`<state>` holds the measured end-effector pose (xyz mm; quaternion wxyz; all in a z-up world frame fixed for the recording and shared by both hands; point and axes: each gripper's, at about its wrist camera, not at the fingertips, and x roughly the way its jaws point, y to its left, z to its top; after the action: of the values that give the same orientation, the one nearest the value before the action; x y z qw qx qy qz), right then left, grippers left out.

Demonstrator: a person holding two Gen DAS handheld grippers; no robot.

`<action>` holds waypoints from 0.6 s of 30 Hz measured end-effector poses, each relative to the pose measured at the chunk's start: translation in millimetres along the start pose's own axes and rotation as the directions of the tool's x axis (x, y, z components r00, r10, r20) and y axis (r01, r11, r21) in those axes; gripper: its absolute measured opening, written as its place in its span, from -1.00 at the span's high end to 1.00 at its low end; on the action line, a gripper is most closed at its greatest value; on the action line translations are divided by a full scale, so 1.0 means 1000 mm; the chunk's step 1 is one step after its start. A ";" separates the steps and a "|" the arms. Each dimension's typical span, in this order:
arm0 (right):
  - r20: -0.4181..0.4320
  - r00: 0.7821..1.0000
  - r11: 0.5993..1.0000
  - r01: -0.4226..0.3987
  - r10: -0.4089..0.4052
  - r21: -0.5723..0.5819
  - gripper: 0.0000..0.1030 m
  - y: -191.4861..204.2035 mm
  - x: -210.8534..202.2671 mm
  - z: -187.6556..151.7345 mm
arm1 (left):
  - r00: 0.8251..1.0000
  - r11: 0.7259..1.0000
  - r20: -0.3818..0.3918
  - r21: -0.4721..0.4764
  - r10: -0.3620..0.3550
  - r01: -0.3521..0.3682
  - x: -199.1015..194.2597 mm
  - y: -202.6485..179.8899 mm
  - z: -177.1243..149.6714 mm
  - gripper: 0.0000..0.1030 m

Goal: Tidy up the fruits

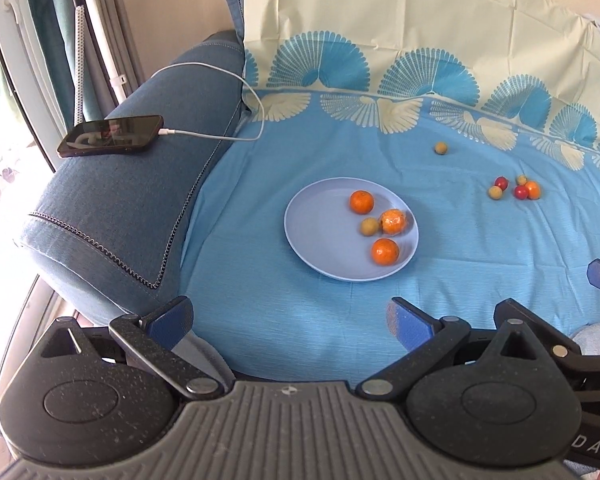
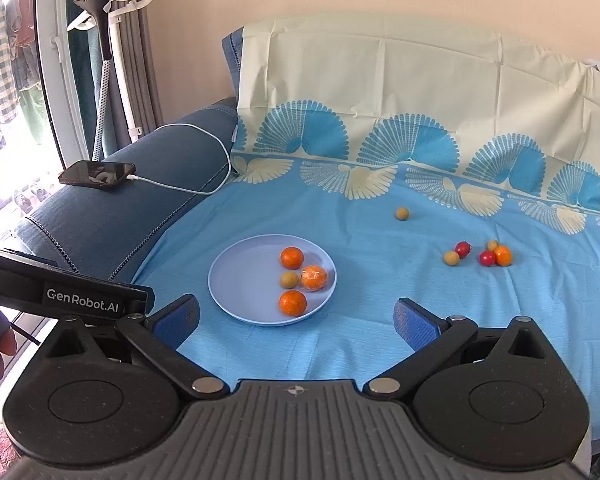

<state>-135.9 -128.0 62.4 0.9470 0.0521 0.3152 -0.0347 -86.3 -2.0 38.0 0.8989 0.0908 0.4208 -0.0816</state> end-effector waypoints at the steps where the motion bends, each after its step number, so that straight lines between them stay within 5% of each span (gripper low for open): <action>1: 0.004 1.000 1.000 0.000 0.000 -0.001 -0.99 0.000 -0.001 0.000 | 1.000 1.000 0.001 0.000 0.000 0.000 -0.001 0.000 -0.001 -0.99; 18: 0.015 1.000 1.000 -0.001 0.001 -0.011 -0.99 0.003 -0.007 -0.001 | 1.000 1.000 0.008 -0.018 -0.001 0.001 -0.003 0.007 -0.003 -0.99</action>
<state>-141.8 -124.5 65.8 0.9496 0.0470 0.3083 -0.0330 -89.0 5.7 39.2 0.9012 0.0820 0.4181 -0.0787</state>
